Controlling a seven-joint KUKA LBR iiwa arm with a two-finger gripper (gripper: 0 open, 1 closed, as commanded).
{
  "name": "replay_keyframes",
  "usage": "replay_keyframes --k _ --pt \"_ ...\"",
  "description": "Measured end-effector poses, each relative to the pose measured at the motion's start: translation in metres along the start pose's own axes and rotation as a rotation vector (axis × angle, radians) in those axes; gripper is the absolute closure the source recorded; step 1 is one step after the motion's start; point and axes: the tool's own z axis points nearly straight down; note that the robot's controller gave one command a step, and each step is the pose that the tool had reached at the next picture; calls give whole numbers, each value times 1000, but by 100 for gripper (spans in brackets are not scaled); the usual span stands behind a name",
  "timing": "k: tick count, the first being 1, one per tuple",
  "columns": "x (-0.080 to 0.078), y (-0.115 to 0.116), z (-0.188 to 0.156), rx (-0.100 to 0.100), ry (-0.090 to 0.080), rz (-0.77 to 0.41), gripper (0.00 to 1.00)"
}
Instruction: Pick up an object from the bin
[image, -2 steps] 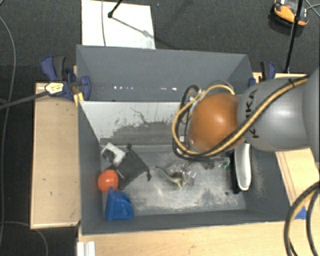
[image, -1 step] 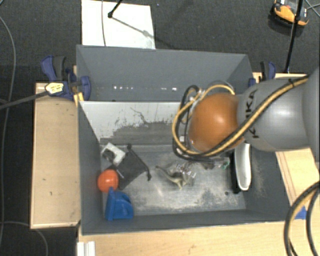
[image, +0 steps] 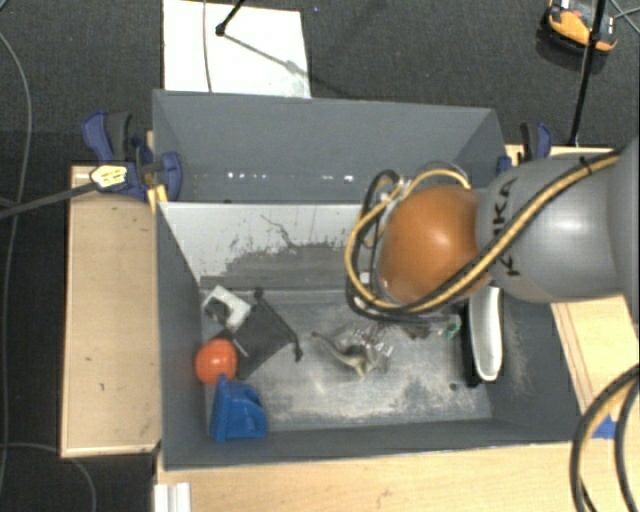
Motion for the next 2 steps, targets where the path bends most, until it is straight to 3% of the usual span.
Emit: replay_keyframes --k 2 --pt "0 1 -44 -3 3 0 100"
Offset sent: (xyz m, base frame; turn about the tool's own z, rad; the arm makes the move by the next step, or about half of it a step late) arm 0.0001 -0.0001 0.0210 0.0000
